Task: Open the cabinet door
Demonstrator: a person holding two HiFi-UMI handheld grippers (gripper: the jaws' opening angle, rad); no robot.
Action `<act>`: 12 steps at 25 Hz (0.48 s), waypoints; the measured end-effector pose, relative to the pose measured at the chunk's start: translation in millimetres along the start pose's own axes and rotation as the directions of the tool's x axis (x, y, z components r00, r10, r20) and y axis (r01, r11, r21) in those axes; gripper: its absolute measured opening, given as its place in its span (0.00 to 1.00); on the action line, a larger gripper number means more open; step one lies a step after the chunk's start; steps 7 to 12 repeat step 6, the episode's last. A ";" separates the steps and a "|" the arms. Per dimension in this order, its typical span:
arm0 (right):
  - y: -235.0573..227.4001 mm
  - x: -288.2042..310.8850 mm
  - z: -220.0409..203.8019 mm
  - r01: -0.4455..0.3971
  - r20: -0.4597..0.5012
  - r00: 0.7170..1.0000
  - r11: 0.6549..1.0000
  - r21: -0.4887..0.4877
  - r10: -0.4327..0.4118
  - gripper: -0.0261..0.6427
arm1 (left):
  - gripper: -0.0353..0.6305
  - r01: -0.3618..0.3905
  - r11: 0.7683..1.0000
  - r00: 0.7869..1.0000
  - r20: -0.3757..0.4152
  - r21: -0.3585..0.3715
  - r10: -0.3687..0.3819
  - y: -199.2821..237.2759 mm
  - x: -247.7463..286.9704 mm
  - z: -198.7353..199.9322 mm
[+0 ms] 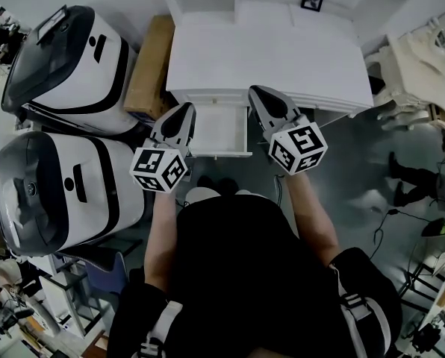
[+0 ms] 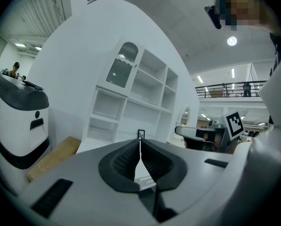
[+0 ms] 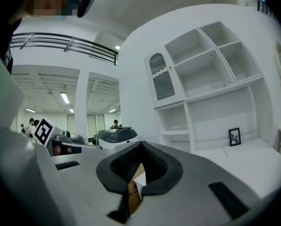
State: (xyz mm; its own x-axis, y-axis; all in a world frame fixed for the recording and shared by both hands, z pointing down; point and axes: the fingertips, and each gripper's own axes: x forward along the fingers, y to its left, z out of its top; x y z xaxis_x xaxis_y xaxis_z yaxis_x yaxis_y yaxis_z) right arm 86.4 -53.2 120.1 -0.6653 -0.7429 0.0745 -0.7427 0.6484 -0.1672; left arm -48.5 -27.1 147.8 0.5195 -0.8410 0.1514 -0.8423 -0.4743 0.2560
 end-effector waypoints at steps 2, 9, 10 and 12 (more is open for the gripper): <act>2.3 -0.1 0.1 -0.003 0.003 1.000 1.000 -0.008 0.003 0.06 | 0.09 0.002 1.000 1.000 -0.002 0.001 -0.002 -0.2 -1.6 -1.4; 4.6 -1.2 0.8 -0.006 0.007 1.000 1.000 -0.018 0.006 0.06 | 0.09 0.006 1.000 1.000 -0.002 0.003 -0.006 -1.9 -1.6 -3.3; 4.6 -1.2 0.8 -0.006 0.007 1.000 1.000 -0.018 0.006 0.06 | 0.09 0.006 1.000 1.000 -0.002 0.003 -0.006 -1.9 -1.6 -3.3; 4.6 -1.2 0.8 -0.006 0.007 1.000 1.000 -0.018 0.006 0.06 | 0.09 0.006 1.000 1.000 -0.002 0.003 -0.006 -1.9 -1.6 -3.3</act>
